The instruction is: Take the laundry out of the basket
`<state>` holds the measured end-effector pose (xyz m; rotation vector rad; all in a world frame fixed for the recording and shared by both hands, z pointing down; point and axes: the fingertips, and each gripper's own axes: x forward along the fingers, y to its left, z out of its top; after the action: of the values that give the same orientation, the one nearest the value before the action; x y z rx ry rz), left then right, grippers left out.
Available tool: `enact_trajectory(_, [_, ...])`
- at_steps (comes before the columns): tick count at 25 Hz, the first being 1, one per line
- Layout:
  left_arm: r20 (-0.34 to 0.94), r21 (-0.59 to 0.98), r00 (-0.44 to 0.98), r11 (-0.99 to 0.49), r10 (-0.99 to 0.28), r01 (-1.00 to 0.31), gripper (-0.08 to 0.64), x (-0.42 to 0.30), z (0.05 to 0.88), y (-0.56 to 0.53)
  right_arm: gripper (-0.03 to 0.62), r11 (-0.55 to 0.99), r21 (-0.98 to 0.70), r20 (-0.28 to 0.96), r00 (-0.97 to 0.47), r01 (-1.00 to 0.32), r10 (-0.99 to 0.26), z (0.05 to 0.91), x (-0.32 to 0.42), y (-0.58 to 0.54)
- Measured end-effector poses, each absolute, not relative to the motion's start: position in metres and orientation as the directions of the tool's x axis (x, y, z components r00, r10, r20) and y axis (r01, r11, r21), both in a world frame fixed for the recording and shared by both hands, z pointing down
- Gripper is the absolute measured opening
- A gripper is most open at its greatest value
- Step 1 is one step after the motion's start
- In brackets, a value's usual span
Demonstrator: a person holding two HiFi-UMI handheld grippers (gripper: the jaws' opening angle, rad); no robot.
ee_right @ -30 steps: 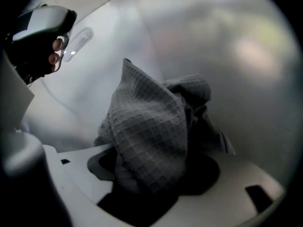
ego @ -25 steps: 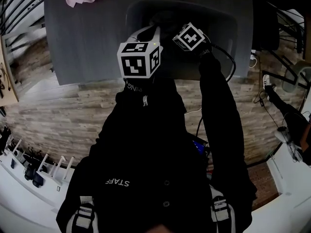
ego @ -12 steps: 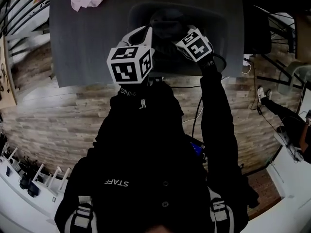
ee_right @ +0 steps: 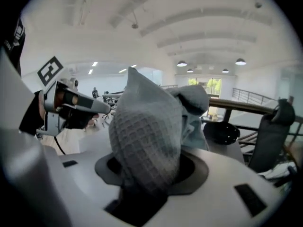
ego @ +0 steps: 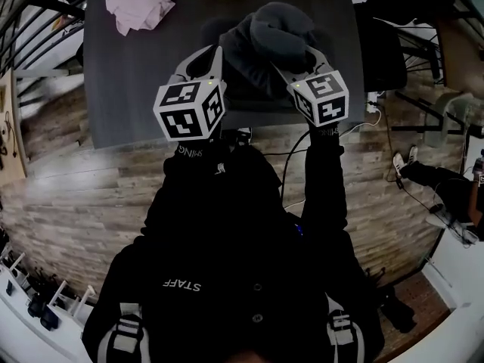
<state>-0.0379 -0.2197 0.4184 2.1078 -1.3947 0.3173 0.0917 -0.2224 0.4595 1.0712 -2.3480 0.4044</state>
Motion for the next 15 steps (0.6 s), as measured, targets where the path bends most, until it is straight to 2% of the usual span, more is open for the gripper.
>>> enact_trajectory(7, [0.4, 0.292, 0.422, -0.323, -0.814, -0.9, 0.002, -0.039, 0.371, -0.217, 0.213, 0.48, -0.106, 0.379, -0.481, -0.871, -0.791, 0.383, 0.105, -0.217])
enact_trajectory(15, [0.269, 0.235, 0.409, -0.352, -0.872, -0.906, 0.002, -0.045, 0.308, -0.216, 0.214, 0.383, -0.124, 0.183, -0.401, -0.915, -0.898, 0.307, 0.112, -0.201])
